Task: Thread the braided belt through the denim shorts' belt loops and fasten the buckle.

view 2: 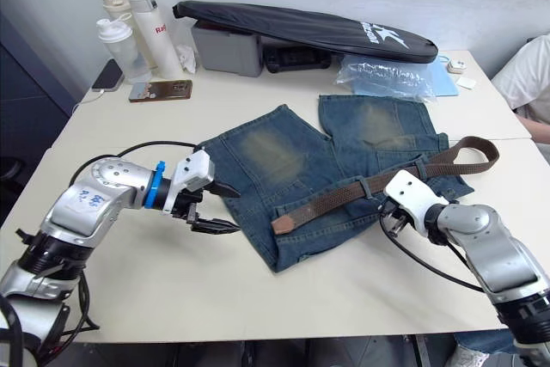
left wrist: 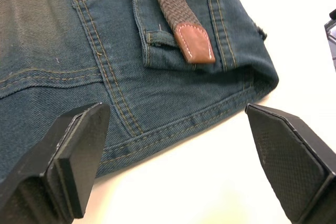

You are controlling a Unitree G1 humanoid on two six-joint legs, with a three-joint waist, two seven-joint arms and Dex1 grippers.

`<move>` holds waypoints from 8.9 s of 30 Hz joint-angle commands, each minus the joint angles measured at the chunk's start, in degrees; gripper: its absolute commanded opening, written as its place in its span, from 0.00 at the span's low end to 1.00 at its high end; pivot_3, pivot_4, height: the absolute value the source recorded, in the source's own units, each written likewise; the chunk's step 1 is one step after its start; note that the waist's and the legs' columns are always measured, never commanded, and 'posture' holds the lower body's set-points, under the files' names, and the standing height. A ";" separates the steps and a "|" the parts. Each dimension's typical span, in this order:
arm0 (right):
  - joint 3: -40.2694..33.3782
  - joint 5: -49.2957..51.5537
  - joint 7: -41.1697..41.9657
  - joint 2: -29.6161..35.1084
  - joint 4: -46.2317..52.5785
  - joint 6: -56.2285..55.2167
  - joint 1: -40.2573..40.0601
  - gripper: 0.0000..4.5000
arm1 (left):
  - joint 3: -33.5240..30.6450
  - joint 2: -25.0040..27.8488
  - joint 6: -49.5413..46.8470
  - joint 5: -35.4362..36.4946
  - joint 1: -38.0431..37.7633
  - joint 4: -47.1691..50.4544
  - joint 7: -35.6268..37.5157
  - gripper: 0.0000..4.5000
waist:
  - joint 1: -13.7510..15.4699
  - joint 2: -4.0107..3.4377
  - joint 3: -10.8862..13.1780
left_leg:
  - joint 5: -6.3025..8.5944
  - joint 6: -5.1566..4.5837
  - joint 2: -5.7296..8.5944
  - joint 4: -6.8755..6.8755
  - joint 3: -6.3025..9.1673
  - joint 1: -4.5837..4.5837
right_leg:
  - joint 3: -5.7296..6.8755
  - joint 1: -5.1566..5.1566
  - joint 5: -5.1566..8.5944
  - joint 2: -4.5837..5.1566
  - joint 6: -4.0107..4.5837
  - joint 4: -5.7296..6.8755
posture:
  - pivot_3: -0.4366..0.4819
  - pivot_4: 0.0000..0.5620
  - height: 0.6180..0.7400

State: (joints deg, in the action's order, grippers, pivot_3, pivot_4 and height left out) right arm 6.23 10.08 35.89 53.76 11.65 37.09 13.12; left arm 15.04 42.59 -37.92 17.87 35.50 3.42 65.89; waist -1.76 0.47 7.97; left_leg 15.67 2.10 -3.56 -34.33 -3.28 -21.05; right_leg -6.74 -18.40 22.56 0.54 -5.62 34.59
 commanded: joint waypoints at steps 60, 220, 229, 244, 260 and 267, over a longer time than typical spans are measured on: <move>-35.58 64.81 -41.35 -56.55 6.79 36.58 2.45 1.00 | -10.96 -0.87 -2.05 6.63 -8.49 11.77 -8.38 1.00 | -3.15 -0.50 -0.10 | -0.11 0.20 -0.02 0.50 0.05 -0.05 | 0.04 -0.29 0.00 -0.07 -0.01 0.25 | 0.48 0.27 1.00; 4.02 15.28 2.14 -54.05 -24.54 0.70 5.02 0.01 | -13.96 3.90 -25.57 13.98 -13.07 8.34 -14.01 1.00 | -6.17 0.73 -0.84 | 0.08 0.66 -0.57 1.36 -0.37 1.03 | 0.42 -0.07 0.05 -0.10 0.62 0.46 | 0.48 0.27 1.00; 0.14 17.59 -2.95 -42.52 -0.97 12.79 0.09 0.96 | -14.07 5.75 -22.57 13.14 -10.36 4.56 -12.27 1.00 | -3.55 0.17 -0.63 | 0.25 0.81 -0.44 1.31 -0.32 0.85 | 0.46 -0.23 0.06 0.07 0.63 0.04 | 0.48 0.27 1.00; -9.15 15.99 0.40 -7.76 22.96 16.40 -1.94 0.83 | -14.97 6.28 -19.90 15.78 -9.89 3.94 -7.61 1.00 | -1.31 -0.09 -0.35 | 0.42 0.23 0.00 1.41 -0.23 0.33 | 1.48 -0.31 0.07 1.06 0.65 -0.68 | 0.48 0.27 1.00; -4.62 13.93 -2.31 -13.94 6.43 17.64 7.93 0.01 | -18.80 -1.85 -45.22 22.86 -2.40 -0.16 -19.79 1.00 | -1.05 0.08 0.04 | -0.03 0.16 0.04 0.93 -0.29 0.31 | 1.37 -0.18 -0.18 0.92 0.18 -0.48 | 0.48 0.27 1.00; 2.66 7.42 -2.69 -16.35 -2.26 14.09 8.16 0.01 | -21.15 -5.45 -51.22 22.49 3.85 -5.96 -23.24 1.00 | -1.43 0.09 0.02 | -0.03 0.24 0.05 0.79 -0.33 0.42 | 1.36 -0.16 -0.18 0.88 0.17 -0.26 | 0.48 0.27 1.00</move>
State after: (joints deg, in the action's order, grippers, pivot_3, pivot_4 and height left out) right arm 6.38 19.48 33.15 37.57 11.97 50.92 22.14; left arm -4.70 37.51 -88.66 39.57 38.76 -3.21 43.10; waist -3.19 0.56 7.99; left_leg 15.65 2.36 -3.52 -33.53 -3.64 -20.57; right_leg -5.40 -18.52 22.38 1.40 -5.46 34.35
